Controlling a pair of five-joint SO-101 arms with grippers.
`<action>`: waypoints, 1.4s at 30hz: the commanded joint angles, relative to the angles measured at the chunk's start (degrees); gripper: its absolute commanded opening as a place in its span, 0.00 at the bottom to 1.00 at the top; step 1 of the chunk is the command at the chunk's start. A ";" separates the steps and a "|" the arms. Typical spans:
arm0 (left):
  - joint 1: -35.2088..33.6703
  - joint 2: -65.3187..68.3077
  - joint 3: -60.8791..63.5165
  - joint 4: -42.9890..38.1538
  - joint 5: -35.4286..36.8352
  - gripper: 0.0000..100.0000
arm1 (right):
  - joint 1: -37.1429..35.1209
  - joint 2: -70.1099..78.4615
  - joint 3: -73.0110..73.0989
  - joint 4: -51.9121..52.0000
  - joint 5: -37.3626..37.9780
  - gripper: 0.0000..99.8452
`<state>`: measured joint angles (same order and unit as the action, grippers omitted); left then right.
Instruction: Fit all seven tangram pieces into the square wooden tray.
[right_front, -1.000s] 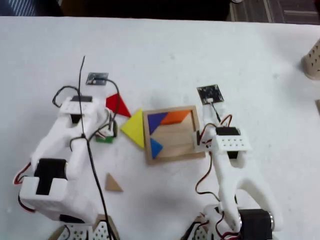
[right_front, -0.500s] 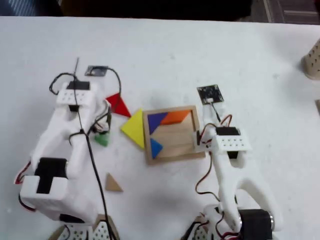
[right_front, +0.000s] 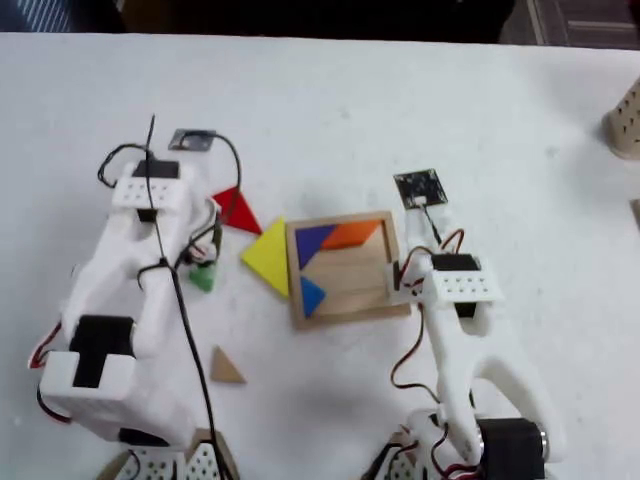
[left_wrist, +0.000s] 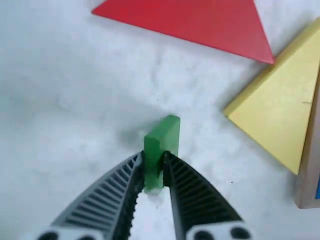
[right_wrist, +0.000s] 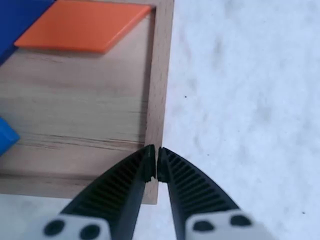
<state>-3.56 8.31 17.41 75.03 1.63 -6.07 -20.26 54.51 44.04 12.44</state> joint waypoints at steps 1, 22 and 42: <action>0.13 -0.75 -2.37 0.53 -0.53 0.04 | -0.40 -2.07 -1.05 -0.75 0.62 0.02; 6.81 -0.22 1.67 -0.44 -0.18 0.04 | -0.13 -2.15 -1.05 -0.66 0.62 0.02; 6.46 -0.57 14.95 -15.82 -0.18 0.04 | -0.48 -2.15 0.70 -0.57 0.62 0.02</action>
<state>1.36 7.08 29.01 61.23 1.63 -6.07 -20.26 54.77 44.04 12.44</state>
